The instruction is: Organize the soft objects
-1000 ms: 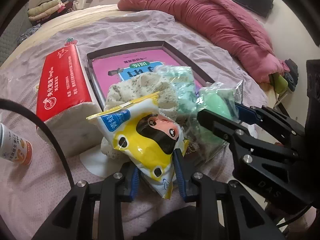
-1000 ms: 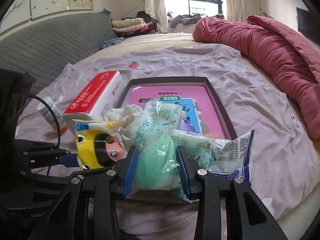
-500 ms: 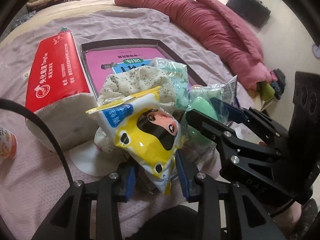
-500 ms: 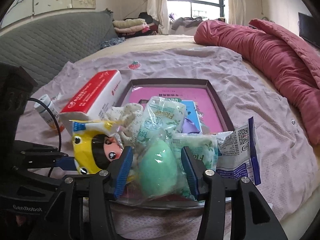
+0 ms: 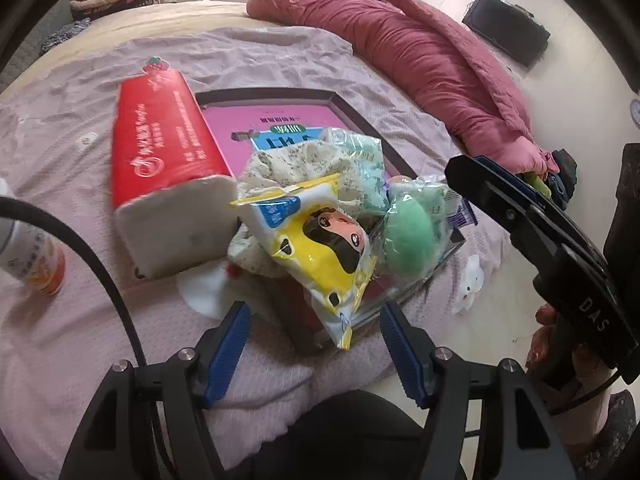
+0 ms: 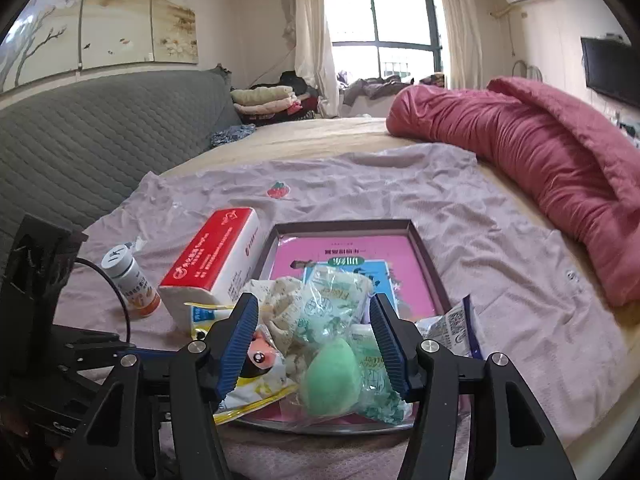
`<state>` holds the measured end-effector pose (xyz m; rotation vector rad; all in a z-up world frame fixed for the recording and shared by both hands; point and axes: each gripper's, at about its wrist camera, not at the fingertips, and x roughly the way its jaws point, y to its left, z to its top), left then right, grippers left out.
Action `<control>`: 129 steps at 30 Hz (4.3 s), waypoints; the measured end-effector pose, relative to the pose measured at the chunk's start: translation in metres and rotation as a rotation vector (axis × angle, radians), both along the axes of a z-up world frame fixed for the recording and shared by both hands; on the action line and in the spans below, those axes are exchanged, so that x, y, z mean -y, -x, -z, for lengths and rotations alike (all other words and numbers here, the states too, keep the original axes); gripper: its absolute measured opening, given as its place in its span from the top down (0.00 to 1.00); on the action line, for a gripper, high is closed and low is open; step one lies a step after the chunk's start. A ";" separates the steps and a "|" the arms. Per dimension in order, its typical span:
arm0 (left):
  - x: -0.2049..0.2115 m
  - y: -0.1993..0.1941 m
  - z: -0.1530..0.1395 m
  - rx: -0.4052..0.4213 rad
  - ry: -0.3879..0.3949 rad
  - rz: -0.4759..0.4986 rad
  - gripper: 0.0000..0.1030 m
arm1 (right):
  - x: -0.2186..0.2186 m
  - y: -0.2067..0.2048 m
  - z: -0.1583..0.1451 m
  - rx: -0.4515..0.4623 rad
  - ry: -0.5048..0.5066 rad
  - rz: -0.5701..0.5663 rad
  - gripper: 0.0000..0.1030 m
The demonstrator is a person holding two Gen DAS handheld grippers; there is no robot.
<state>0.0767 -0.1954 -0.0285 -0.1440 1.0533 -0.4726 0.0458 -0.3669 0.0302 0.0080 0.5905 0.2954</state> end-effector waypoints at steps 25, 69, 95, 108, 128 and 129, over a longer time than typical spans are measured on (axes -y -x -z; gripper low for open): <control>-0.059 0.056 -0.075 0.163 -0.057 -0.116 0.32 | -0.066 0.121 -0.052 -0.037 0.060 0.370 0.25; -0.081 0.104 -0.068 0.163 -0.133 -0.156 0.31 | -0.081 0.149 -0.034 -0.127 0.059 0.437 0.24; -0.070 0.108 -0.065 0.169 -0.156 -0.103 0.31 | -0.077 0.151 -0.034 -0.157 0.055 0.453 0.24; -0.070 0.108 -0.065 0.168 -0.158 -0.099 0.31 | -0.078 0.148 -0.031 -0.183 0.058 0.450 0.24; -0.074 0.106 -0.064 0.156 -0.179 -0.123 0.31 | -0.074 0.146 -0.026 -0.195 0.058 0.440 0.24; -0.075 0.106 -0.064 0.156 -0.180 -0.124 0.31 | -0.074 0.146 -0.025 -0.196 0.059 0.440 0.24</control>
